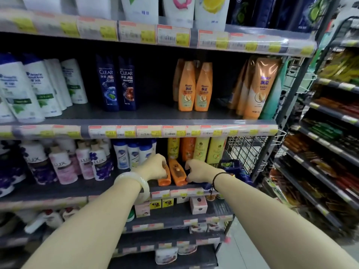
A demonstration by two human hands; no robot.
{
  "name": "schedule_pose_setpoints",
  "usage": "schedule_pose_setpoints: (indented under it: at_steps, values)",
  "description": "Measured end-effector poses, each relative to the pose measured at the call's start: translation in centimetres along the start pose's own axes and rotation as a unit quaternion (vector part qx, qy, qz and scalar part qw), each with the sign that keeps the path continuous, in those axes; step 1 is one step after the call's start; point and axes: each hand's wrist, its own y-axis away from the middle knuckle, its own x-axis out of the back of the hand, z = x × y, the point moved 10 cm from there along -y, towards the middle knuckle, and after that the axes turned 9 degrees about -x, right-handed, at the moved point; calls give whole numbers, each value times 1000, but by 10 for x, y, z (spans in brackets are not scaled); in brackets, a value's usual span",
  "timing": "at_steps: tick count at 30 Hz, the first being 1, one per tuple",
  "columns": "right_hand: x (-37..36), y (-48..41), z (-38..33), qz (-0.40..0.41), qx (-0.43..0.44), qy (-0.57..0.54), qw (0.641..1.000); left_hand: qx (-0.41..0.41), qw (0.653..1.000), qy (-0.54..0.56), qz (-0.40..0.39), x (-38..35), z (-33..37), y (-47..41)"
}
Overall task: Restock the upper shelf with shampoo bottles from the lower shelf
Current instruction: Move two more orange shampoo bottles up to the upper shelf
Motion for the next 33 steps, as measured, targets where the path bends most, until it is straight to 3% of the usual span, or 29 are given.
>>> schedule_pose_setpoints:
  at_steps: [22,28,33]
  values:
    - [-37,-114,16,-23,10,-22,999,121,987,104,-2,-48,-87,-74]
    - [-53,-142,26,-31,-14,-38,999,187,961,202,-21,-72,-110,-83]
    - [-56,-158,36,-9,-38,-57,998,192,946,260,-6,-83,-114,-90]
